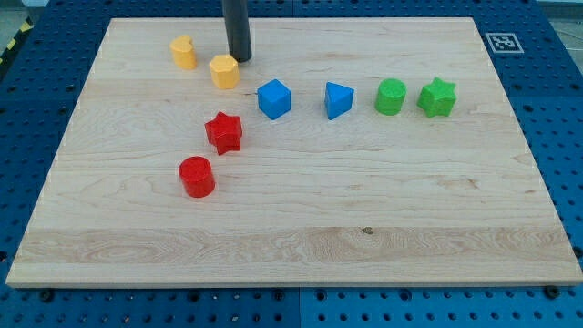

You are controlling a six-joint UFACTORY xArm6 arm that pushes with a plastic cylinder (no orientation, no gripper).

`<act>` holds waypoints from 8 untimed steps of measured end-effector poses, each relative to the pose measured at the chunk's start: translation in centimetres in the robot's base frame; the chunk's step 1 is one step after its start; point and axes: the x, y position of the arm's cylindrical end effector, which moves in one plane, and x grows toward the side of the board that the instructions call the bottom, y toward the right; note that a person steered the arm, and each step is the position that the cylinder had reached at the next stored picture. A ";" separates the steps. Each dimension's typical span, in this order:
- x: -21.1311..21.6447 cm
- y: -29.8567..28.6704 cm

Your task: Move the yellow hexagon to the left of the blue cube

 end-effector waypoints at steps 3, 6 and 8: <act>4.8 -4.5; 5.3 -5.2; 6.7 -5.2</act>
